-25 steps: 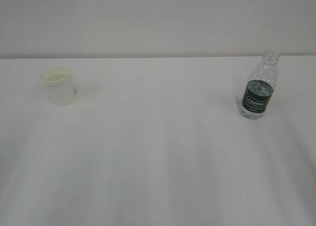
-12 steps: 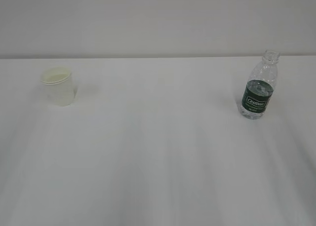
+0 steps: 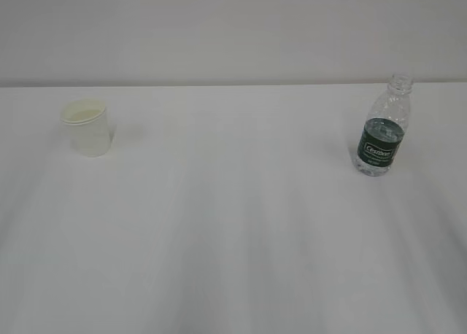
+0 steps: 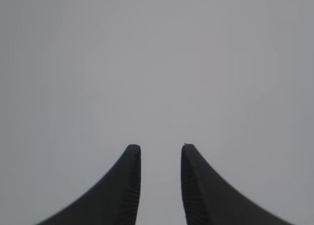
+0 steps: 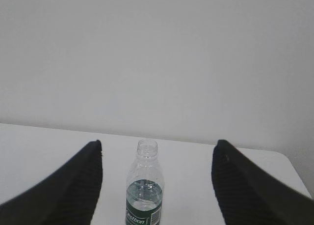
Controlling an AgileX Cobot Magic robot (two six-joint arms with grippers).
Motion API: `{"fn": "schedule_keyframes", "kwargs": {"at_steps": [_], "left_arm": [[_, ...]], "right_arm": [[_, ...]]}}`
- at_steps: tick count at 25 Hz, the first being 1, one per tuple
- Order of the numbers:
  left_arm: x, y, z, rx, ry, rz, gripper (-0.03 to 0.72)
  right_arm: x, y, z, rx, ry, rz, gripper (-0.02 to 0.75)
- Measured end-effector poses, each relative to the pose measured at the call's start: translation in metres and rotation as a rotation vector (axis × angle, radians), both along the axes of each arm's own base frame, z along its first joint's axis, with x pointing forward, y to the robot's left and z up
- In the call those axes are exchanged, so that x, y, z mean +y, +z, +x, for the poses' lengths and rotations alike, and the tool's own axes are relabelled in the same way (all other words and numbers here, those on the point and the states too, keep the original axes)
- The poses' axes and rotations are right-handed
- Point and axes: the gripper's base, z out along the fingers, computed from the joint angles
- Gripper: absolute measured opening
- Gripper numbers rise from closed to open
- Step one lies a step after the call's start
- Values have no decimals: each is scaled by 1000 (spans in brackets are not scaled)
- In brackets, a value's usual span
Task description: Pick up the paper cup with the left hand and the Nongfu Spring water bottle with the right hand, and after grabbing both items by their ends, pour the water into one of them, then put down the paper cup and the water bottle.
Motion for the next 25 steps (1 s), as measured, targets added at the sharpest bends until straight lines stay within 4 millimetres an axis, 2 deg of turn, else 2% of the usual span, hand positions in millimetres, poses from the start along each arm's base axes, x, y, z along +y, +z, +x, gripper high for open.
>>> {"fn": "schedule_keyframes", "kwargs": {"at_steps": [4, 7, 11, 18, 25], "left_arm": [[-1, 13, -29, -2, 170, 20, 198], [-5, 19, -47, -16, 233, 27, 198], [-12, 23, -51, 43, 217, 88, 198], [-27, 40, -67, 101, 162, 177, 198], [-32, 38, -67, 135, 97, 178, 198]], "right_arm": [[2, 0, 0, -2, 14, 0, 520], [2, 2, -4, -5, 17, 0, 520], [1, 5, -18, 2, 6, -2, 512], [-5, 23, -49, 29, -27, -3, 503], [-10, 31, -82, 78, -59, 0, 501]]}}
